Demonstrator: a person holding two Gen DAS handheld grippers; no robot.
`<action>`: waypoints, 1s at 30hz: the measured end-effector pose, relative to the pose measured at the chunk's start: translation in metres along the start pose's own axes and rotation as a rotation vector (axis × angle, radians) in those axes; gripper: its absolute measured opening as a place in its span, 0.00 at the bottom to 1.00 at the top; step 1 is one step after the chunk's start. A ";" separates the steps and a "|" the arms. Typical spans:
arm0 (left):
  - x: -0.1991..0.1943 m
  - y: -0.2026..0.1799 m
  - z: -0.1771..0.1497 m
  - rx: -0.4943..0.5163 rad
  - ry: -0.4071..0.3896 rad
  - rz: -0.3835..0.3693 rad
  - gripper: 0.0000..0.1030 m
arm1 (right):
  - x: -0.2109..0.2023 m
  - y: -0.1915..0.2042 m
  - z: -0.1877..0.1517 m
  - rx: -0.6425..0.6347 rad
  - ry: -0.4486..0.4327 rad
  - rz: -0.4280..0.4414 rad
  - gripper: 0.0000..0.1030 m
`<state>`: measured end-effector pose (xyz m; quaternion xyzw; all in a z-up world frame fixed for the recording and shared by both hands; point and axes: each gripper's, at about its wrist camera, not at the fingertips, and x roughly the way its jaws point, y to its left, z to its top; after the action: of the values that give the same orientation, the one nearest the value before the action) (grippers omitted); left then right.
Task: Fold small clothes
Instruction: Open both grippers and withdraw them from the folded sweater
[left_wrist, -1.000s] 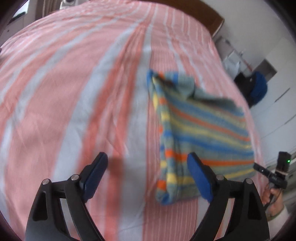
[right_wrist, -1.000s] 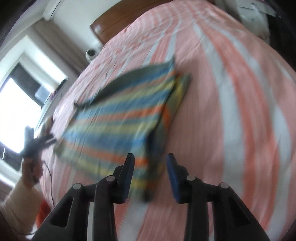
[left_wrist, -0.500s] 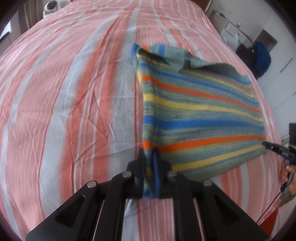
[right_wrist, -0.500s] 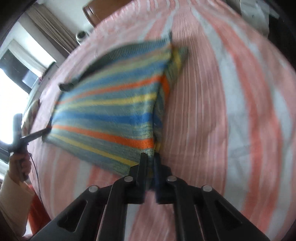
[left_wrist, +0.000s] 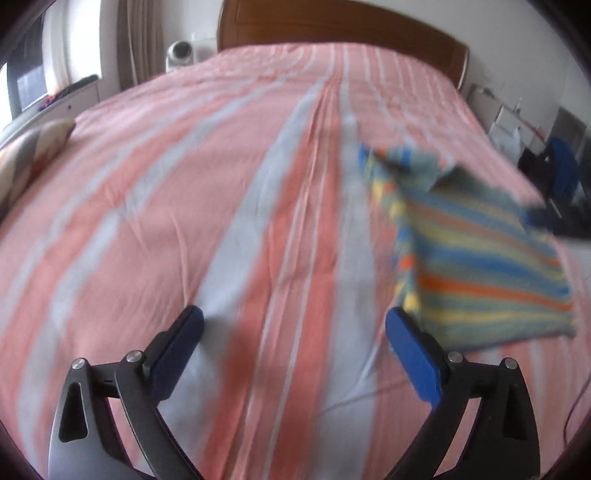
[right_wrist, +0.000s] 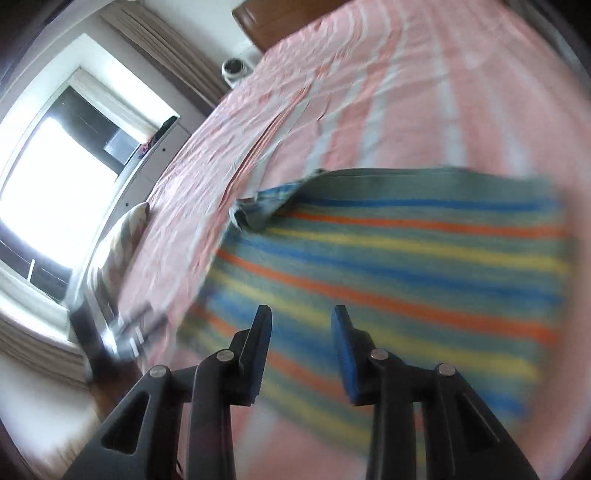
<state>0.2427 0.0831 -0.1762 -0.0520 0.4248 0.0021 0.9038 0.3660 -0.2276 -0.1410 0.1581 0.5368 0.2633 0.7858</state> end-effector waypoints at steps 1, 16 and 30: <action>-0.001 0.000 -0.005 0.012 -0.023 0.008 0.96 | 0.019 0.004 0.008 0.010 0.011 -0.010 0.34; 0.000 -0.001 -0.004 0.031 -0.038 0.002 0.99 | 0.072 0.054 0.079 -0.003 -0.131 0.086 0.35; -0.001 -0.001 -0.006 0.042 -0.036 0.016 0.99 | -0.022 0.017 -0.174 -0.304 -0.051 -0.224 0.45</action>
<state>0.2371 0.0812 -0.1792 -0.0295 0.4089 0.0014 0.9121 0.1948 -0.2321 -0.1803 -0.0164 0.4850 0.2482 0.8384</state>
